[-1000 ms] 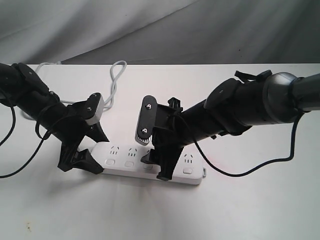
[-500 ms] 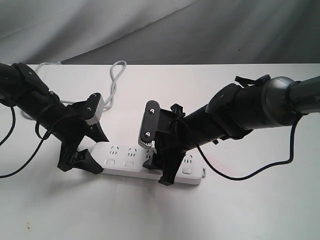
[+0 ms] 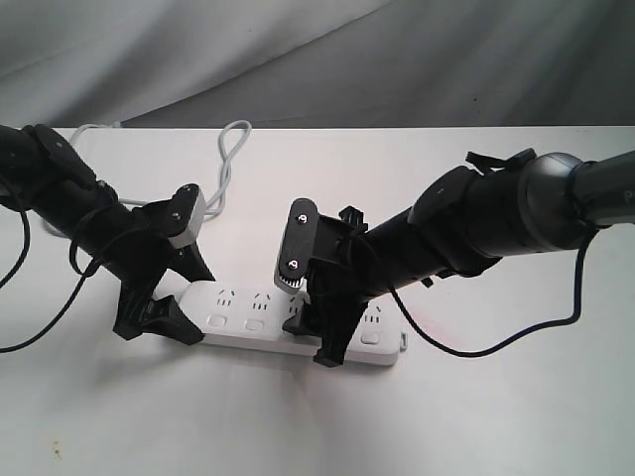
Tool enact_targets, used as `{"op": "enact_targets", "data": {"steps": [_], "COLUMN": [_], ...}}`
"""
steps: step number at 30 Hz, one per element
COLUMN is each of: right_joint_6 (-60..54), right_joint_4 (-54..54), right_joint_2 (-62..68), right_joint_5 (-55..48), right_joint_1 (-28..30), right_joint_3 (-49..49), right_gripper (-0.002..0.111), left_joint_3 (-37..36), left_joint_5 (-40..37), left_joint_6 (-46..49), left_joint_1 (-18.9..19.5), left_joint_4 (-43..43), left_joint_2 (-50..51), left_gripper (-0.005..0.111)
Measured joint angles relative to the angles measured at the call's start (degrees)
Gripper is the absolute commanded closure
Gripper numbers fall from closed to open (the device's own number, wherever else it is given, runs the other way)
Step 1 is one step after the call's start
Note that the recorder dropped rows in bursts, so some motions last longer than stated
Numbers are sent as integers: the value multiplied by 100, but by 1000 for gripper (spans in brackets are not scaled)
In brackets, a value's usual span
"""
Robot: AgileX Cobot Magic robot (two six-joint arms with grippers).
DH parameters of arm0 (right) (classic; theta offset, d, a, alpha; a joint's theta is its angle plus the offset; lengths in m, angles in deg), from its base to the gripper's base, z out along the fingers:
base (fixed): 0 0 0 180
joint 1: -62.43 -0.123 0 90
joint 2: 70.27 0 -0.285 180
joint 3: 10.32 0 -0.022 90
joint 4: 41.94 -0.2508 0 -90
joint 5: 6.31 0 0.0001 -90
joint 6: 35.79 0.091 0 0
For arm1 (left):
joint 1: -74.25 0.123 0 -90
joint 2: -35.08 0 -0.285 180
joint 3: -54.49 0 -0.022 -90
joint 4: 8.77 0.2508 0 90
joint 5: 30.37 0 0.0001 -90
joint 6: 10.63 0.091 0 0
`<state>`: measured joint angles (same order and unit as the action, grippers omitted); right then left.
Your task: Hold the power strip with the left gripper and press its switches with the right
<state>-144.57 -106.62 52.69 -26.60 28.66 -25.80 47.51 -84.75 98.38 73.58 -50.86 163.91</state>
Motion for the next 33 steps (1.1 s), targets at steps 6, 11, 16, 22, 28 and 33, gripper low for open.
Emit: {"op": "enact_targets", "data": {"steps": [6,11,16,22,28,33], "right_joint_6": [21,24,39,39,39,261], "right_joint_4": [-12,-112,-175,-175,-87,236], "right_joint_2": [12,101,139,141,-132,-496], "right_joint_5": [-10,19,-4,-4,124,194], "right_joint_1": [34,66,66,66,66,56], "right_joint_3": [0,10,43,43,4,-95], "right_gripper": [45,45,45,45,45,45], "left_joint_3": [0,0,9,9,9,9], "left_joint_5": [0,0,0,0,0,0], "left_joint_6": [0,0,0,0,0,0], "left_joint_1": [0,0,0,0,0,0], "left_joint_4": [0,0,11,21,21,21], "left_joint_2": [0,0,0,0,0,0], "left_gripper": [43,43,43,43,43,43]}}
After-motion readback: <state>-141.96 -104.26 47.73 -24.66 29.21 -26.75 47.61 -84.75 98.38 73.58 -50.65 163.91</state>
